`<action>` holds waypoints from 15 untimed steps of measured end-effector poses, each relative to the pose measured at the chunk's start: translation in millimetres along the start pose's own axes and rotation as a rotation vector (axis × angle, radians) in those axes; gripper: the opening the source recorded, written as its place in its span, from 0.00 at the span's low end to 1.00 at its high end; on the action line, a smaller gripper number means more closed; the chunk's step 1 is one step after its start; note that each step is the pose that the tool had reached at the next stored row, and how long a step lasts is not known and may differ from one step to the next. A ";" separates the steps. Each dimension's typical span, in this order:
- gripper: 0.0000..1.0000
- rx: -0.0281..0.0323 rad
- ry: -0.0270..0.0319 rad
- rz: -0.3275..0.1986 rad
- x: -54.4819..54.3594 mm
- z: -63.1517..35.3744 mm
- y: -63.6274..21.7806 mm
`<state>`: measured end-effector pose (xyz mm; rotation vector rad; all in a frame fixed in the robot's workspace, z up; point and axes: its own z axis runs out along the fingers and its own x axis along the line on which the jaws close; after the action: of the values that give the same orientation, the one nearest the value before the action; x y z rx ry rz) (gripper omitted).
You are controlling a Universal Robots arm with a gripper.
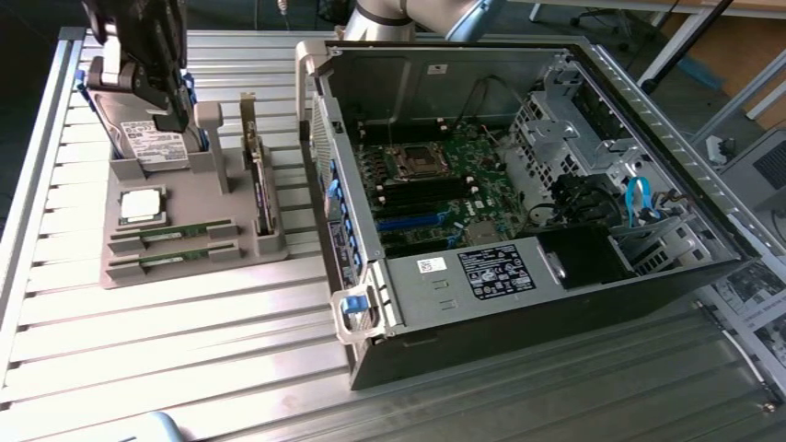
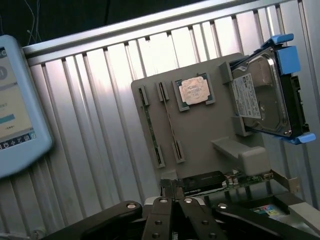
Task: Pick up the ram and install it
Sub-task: 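Pick up the ram and move it above insertion slot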
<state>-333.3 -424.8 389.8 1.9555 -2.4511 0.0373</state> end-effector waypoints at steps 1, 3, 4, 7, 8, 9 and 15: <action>0.11 0.0001 -0.0001 -0.006 0.0 0.1 0.0; 0.11 0.0003 -0.0003 -0.018 0.0 0.1 0.0; 0.11 0.0004 -0.0005 -0.023 0.0 0.2 0.0; 0.11 0.0008 -0.0008 -0.042 0.0 0.3 0.0; 0.11 0.0009 -0.0010 -0.049 0.0 0.4 0.0; 0.11 0.0010 -0.0011 -0.055 0.0 0.4 0.0; 0.11 0.0018 -0.0017 -0.098 0.0 0.5 0.0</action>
<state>-333.3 -424.8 389.4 2.0745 -2.3530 0.0374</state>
